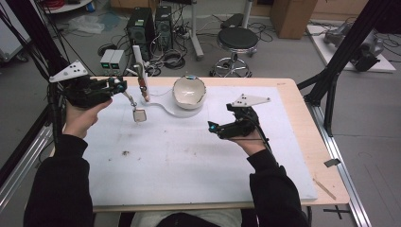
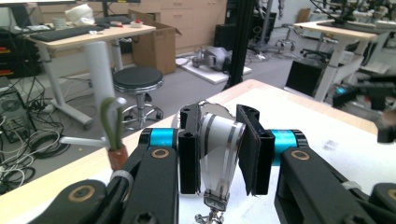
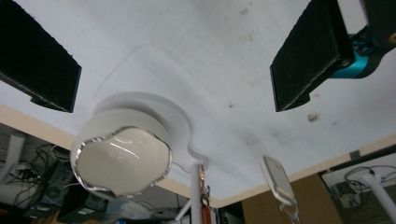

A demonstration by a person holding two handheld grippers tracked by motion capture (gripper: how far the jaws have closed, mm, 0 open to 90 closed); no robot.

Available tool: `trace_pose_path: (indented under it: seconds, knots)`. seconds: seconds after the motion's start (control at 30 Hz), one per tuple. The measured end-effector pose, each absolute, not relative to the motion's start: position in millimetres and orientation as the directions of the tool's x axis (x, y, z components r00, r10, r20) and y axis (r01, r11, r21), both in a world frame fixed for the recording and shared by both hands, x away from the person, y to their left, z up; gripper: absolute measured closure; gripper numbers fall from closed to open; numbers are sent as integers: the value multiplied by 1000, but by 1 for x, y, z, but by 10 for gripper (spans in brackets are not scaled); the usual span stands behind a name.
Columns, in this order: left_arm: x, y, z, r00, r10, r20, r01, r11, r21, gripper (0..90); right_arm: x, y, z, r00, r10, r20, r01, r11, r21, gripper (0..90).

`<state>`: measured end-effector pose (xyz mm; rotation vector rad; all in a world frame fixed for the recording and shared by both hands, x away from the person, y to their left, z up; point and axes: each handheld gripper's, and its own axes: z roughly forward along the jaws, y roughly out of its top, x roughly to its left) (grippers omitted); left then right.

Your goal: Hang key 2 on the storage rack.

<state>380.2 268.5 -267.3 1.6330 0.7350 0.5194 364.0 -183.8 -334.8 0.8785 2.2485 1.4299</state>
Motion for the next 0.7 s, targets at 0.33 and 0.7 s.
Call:
trace_pose_path:
  seconds: [0.33,0.7]
  knots:
    - [392,280,-245,639,768,-28,153,-92,984,713,352,-219,-361,-715,697,50,349,293,890,9]
    - [410,298,-242,561,828,-23,133,-62,989,713,343,-246,-387,-721,692,35,331,300,895,9]
